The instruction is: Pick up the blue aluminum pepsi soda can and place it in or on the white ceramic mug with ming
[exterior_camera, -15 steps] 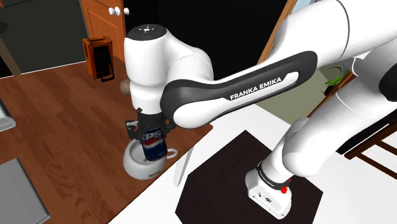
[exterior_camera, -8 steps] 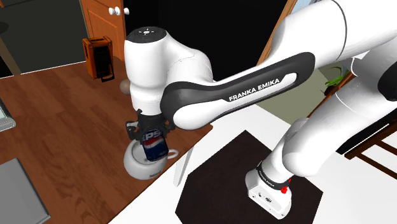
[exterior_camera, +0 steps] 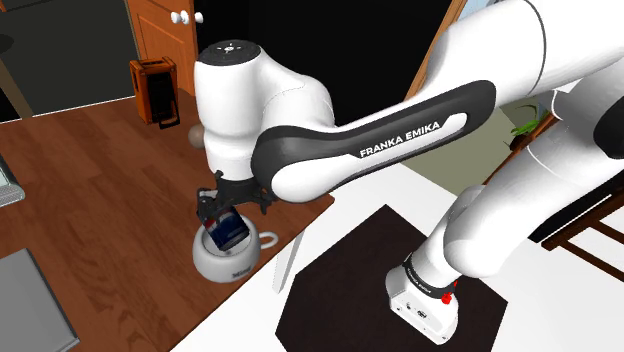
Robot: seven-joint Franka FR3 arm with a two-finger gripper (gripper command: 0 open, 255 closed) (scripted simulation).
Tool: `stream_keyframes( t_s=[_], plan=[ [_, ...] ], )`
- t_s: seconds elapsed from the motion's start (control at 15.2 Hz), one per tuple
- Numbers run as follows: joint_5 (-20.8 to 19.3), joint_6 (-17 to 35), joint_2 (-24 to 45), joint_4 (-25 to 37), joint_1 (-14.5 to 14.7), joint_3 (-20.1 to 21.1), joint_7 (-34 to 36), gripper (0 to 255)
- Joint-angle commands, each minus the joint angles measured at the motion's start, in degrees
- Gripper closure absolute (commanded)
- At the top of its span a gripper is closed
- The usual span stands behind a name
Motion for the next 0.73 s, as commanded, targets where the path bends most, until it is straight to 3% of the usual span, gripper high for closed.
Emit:
stream_keyframes(
  t_s=[0.0, 0.13, 0.66],
  plan=[
    [0.89, -3.12, -1.25, 2.12, 0.13, -0.08, -0.54, 0],
    [1.56, -6.53, -2.26, 4.73, 0.21, -0.25, -1.05, 0],
    [1.56, -6.53, -2.26, 4.73, 0.21, -0.26, -1.05, 0]
  ],
)
